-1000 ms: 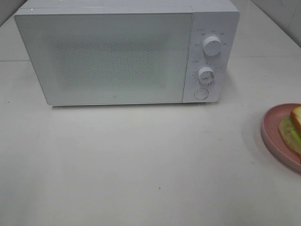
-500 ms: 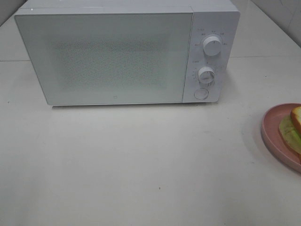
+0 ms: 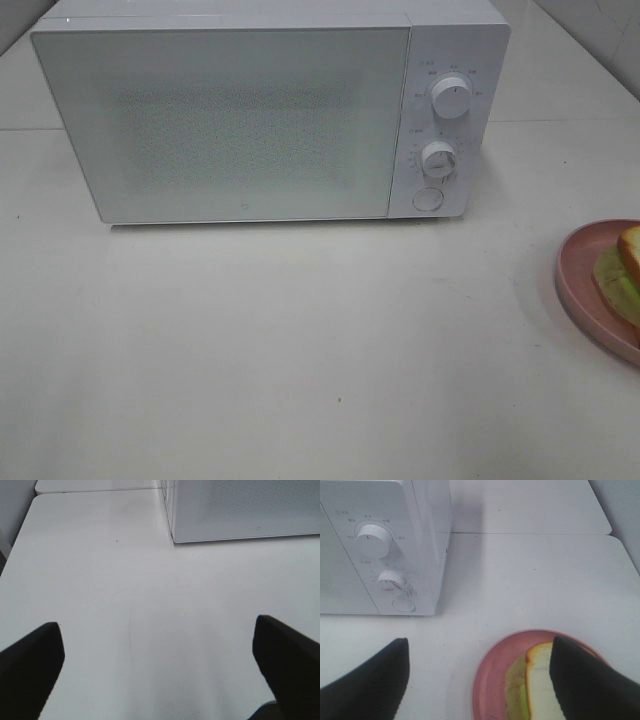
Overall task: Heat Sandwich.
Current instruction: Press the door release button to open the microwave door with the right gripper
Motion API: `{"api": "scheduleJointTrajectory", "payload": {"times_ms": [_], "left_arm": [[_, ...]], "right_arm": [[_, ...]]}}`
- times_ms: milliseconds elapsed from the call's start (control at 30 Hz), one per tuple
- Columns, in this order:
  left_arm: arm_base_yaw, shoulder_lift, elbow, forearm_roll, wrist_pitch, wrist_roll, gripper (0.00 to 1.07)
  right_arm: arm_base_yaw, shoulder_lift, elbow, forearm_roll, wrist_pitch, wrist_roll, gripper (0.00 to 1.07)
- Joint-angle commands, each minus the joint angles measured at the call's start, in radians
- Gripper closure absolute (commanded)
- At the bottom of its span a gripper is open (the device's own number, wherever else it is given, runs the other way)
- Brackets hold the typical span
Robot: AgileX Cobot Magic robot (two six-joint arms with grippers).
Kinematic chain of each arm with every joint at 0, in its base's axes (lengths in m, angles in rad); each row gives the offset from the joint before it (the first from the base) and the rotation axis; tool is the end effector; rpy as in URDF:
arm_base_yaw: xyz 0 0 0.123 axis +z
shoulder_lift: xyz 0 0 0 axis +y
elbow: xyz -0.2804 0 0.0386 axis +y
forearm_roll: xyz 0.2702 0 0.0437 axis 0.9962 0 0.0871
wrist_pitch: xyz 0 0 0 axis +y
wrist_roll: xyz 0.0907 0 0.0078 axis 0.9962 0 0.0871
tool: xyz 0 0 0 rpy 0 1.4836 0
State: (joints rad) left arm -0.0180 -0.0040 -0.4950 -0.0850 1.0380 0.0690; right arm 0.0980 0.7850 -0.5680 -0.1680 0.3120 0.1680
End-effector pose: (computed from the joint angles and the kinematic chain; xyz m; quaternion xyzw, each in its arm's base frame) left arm 0.0174 -0.0070 0.2885 0.0380 0.8459 -0.0289 0.5312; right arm 0.1841 0.0134 0.2944 -0.0242 0.8432 0.0068 0.5369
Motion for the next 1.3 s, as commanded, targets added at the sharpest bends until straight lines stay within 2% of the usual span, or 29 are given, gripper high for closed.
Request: {"api": "scheduleJointTrajectory", "payload": {"times_ms": [33,600,867,1067,1300], "left_arm": [[-0.001,-0.028,0.002,-0.004,-0.001,0.001,0.09],[-0.001,-0.028,0.002,-0.004,-0.001,0.001,0.09],[-0.001,-0.028,0.002,-0.004,-0.001,0.001,0.09],[-0.001,-0.028,0.002,-0.004,-0.001,0.001,0.09],[-0.001,-0.028,0.002,-0.004,-0.001,0.001,0.09]], "right_arm": [[-0.007,0.030,-0.004,-0.003,-0.048,0.002,0.33],[-0.007,0.338,-0.004,-0.004,-0.385,0.001,0.33],[-0.007,0.477,0.008,0.003,-0.594,-0.069,0.33],[0.031,0.541,0.071,0.136,-0.772,-0.217,0.33],[0.157,0.598,0.159,0.393,-0.975,-0.376,0.33]]}}
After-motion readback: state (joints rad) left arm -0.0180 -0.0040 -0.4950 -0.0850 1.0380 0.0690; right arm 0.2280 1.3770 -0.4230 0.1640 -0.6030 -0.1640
